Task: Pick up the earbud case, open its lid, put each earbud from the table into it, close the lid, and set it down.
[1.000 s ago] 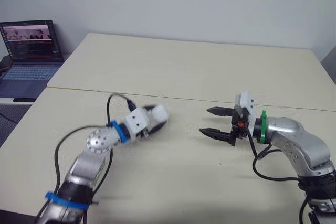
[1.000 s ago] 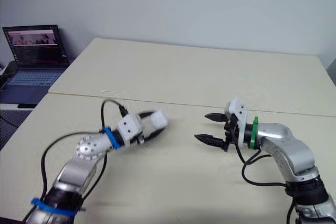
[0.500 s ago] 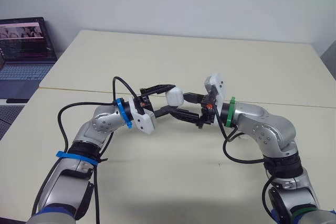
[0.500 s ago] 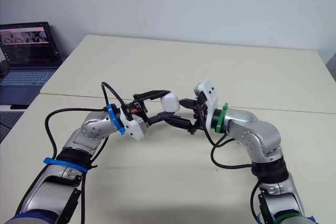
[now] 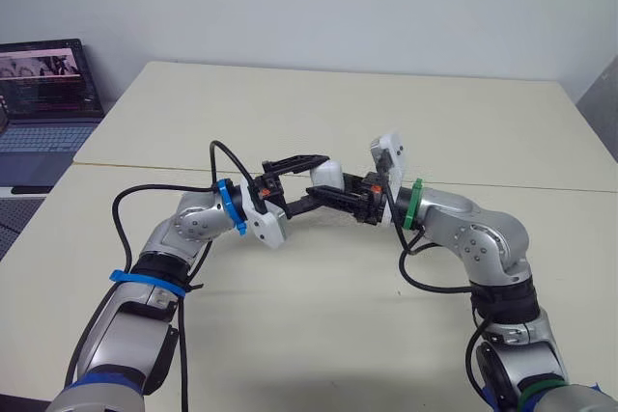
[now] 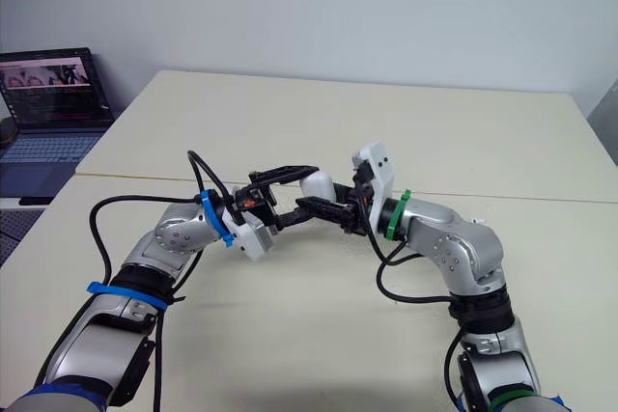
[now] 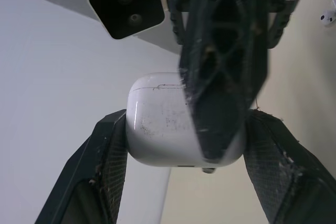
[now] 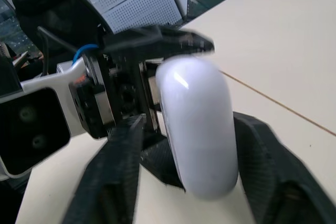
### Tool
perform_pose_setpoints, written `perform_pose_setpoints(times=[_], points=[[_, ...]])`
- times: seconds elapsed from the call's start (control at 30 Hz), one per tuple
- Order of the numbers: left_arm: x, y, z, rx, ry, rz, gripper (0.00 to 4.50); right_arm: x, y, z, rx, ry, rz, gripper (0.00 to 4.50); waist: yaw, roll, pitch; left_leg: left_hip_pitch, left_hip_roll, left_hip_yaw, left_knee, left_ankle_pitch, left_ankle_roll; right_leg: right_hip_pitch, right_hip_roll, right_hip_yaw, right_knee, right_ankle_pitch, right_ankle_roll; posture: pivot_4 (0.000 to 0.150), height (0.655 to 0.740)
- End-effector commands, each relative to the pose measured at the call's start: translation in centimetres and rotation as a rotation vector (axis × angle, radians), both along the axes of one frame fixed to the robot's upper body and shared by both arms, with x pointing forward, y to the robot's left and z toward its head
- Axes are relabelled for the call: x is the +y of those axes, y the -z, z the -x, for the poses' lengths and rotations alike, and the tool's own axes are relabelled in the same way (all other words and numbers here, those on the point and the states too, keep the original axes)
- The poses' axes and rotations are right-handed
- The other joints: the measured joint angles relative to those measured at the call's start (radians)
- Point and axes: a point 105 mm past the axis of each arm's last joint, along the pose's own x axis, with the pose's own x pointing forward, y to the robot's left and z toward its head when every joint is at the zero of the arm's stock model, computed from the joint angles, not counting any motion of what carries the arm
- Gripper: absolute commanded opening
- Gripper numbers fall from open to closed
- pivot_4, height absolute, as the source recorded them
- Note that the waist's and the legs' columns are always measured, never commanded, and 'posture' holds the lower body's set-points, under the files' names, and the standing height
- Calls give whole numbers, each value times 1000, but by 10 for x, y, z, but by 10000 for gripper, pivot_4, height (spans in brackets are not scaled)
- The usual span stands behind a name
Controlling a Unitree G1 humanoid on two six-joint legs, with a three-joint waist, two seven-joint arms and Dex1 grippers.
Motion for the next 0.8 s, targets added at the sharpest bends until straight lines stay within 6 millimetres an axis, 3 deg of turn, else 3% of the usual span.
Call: perform_pose_setpoints(times=[0.03,0.1,0.4,0.5,0.57,0.63,0.73,0.8], points=[[-3,-7,2,-36,23,10,27866,0,-11,3,-30,-14,-20,13627,0,0,0,0,0,-1,0,0,0,0,0,0,0,0,0,1500,7400],[-3,-7,2,-35,28,8,27866,-1,-11,3,-31,-14,-20,8989,0,0,0,0,0,-1,0,1,1,0,0,0,1,0,0,1500,7400],[-6,-10,2,-37,41,22,27866,-1,-8,6,-36,-37,-7,8998,-1,0,0,-1,-1,-2,0,1,1,0,-1,-1,1,0,0,1500,7400],[-6,-10,3,-14,50,39,37504,-4,-8,2,-41,-18,-3,8963,-1,0,0,-1,-3,-3,0,1,1,0,-2,-2,1,0,0,1500,7400],[-5,-15,0,91,37,35,42616,-11,-6,-7,-55,41,20,8689,-1,0,0,-1,-7,-6,0,1,1,0,-6,-4,2,0,0,1500,7400],[-3,-18,-6,265,20,23,44774,-20,-2,-18,-76,118,61,8689,-1,0,0,-2,-11,-10,0,1,2,1,-10,-9,2,0,0,1500,7400],[0,-22,-8,551,15,-47,44774,-28,5,-30,-174,180,181,8689,-3,0,0,-4,-11,-17,0,3,1,2,-10,-17,2,0,0,1500,7400],[1,-26,-5,639,20,-76,44774,-29,7,-33,-216,192,222,8689,-5,1,0,-3,-12,-19,-1,3,1,2,-9,-18,2,0,0,1500,7400]])
